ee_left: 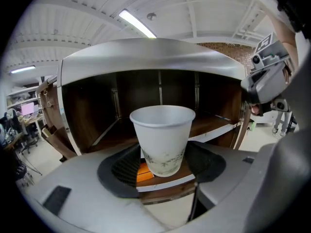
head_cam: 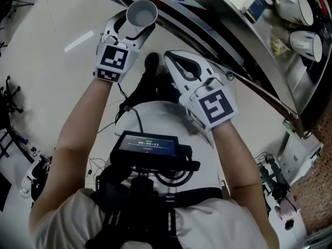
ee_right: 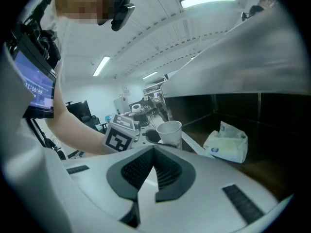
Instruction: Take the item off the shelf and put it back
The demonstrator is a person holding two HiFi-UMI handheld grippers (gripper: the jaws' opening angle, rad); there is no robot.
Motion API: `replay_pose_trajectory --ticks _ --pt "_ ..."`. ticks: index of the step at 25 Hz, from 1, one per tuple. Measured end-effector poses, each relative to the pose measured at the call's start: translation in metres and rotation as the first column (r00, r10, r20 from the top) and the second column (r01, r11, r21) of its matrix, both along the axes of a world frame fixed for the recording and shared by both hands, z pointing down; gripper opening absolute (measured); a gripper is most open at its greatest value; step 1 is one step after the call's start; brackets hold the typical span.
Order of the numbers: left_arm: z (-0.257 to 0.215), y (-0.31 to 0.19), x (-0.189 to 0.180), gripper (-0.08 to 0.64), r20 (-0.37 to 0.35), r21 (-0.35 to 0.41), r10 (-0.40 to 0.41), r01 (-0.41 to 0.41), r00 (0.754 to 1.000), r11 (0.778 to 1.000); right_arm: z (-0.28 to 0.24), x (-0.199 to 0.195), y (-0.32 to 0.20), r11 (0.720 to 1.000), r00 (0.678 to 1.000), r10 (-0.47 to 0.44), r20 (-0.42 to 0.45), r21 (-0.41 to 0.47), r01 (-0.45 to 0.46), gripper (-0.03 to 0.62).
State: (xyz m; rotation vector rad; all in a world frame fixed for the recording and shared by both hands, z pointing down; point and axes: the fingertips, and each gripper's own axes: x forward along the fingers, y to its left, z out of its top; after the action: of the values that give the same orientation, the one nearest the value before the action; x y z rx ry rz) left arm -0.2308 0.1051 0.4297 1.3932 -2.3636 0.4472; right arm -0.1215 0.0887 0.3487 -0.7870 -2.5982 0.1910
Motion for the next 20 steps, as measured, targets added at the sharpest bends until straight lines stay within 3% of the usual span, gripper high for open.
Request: replay_pose_trajectory --ticks 4,8,20 --pt "0.016 -0.008 -0.012 0.302 0.028 0.007 -0.059 0.059 0.998 0.998 0.018 0.006 0.006 0.998 0.997 -0.068 -0.025 0.001 0.068 0.008" --pt "0.036 -0.011 -0.028 0.302 0.0 -0.007 -0.056 0.056 0.998 0.998 0.031 0.014 0.018 0.999 0.992 0.013 -0.124 -0.033 -0.018 0.008" --pt "0.046 -0.044 -0.13 0.305 0.066 -0.03 -0.13 0.132 0.989 0.991 0.04 -0.01 0.017 0.999 0.986 0.05 -0.156 0.011 -0.049 0.008"
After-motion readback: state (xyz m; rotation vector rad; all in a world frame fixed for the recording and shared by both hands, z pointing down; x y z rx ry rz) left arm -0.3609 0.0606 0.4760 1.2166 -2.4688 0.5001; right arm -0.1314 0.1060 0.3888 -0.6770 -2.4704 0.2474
